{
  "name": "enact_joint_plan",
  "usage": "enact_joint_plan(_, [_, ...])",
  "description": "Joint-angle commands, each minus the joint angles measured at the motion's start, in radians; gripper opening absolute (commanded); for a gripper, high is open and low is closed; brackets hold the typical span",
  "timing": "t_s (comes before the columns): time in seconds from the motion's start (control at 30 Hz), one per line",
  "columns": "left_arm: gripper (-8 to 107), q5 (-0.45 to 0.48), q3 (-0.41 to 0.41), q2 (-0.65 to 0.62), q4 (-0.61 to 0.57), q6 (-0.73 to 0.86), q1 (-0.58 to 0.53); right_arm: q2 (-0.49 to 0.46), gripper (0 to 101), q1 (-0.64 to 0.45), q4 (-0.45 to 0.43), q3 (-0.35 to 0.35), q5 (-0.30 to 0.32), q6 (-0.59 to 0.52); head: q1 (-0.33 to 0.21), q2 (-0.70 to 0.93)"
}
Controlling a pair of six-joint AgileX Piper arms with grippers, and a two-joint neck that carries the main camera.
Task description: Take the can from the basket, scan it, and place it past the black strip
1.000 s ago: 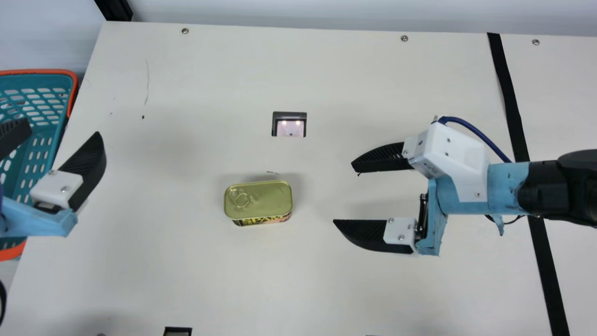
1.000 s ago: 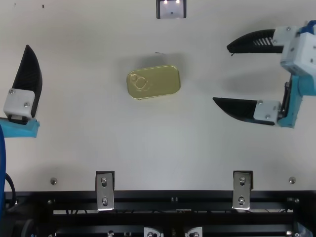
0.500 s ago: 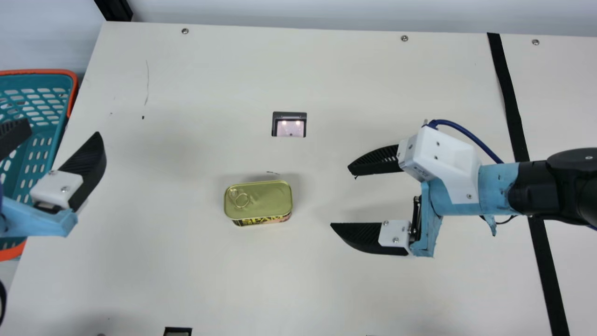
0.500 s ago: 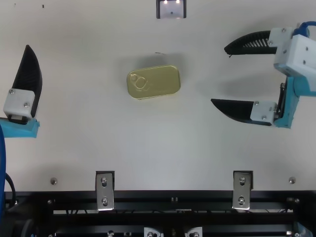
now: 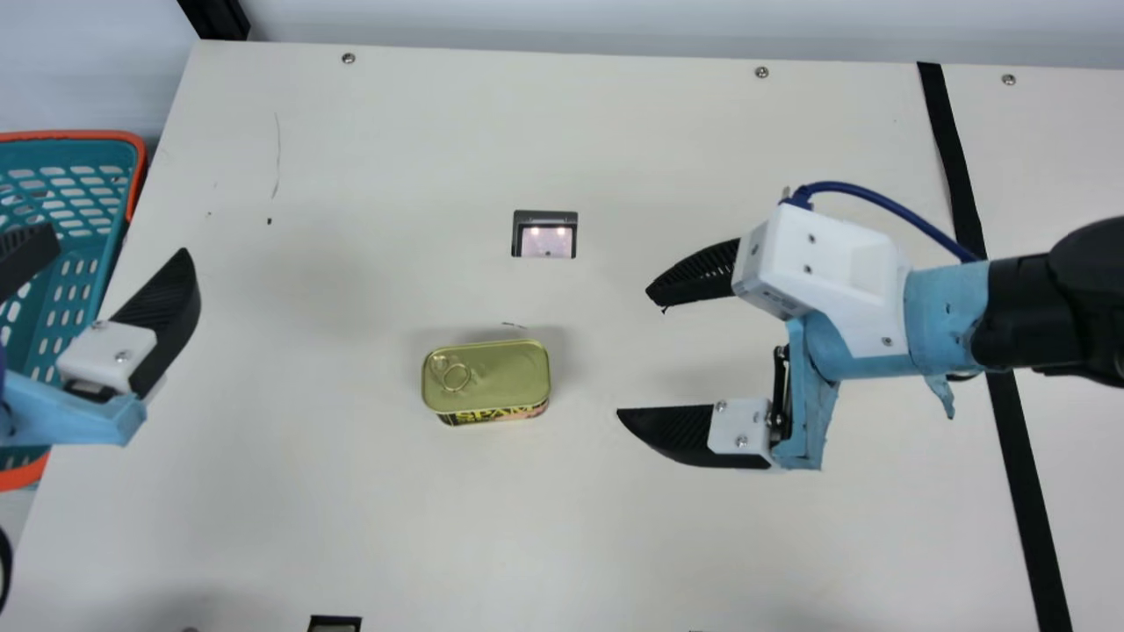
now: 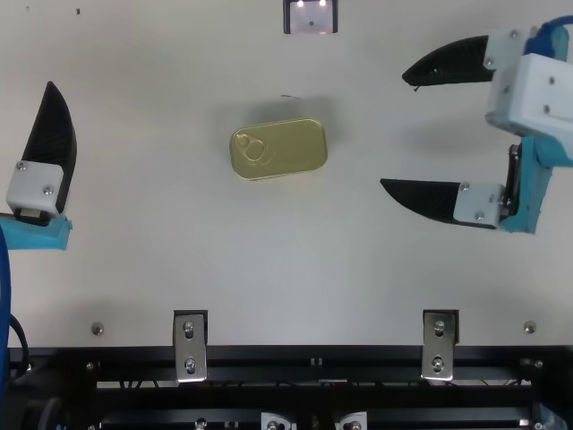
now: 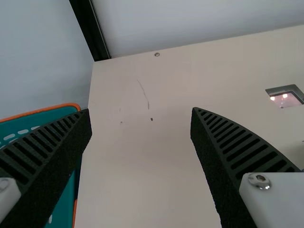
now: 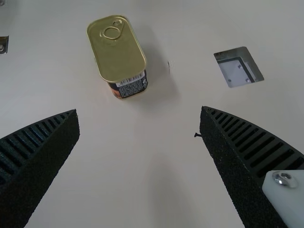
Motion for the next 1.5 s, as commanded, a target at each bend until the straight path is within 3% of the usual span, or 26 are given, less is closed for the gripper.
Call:
enact_joint_plan(0.0, [90, 0.0, 0.0, 0.0, 0.0, 0.0, 0.0, -0.023, 101, 0.066, -0.077, -0.055, -0.003, 0.145, -0.001, -0.004])
enact_joint_plan(0.23, [90, 0.0, 0.0, 0.0, 0.0, 0.0, 0.0, -0.035, 101, 0.247, -0.245, -0.211, -0.005, 0.412, -0.001, -0.004])
enact_joint_plan(0.5, [90, 0.0, 0.0, 0.0, 0.0, 0.0, 0.0, 0.038, 101, 0.426, -0.426, -0.389, -0.007, 0.674, -0.001, -0.004])
enact_joint_plan(0.8, [90, 0.0, 0.0, 0.0, 0.0, 0.0, 0.0, 0.15, 101, 0.563, -0.612, -0.561, 0.067, 0.9, -0.001, -0.004])
enact_joint_plan(1.1, [90, 0.0, 0.0, 0.0, 0.0, 0.0, 0.0, 0.241, 101, 0.662, -0.733, -0.685, 0.186, 0.991, -0.001, -0.004])
enact_joint_plan(1.47, [90, 0.0, 0.0, 0.0, 0.0, 0.0, 0.0, 0.304, 101, 0.719, -0.791, -0.683, 0.186, 0.977, -0.001, -0.004])
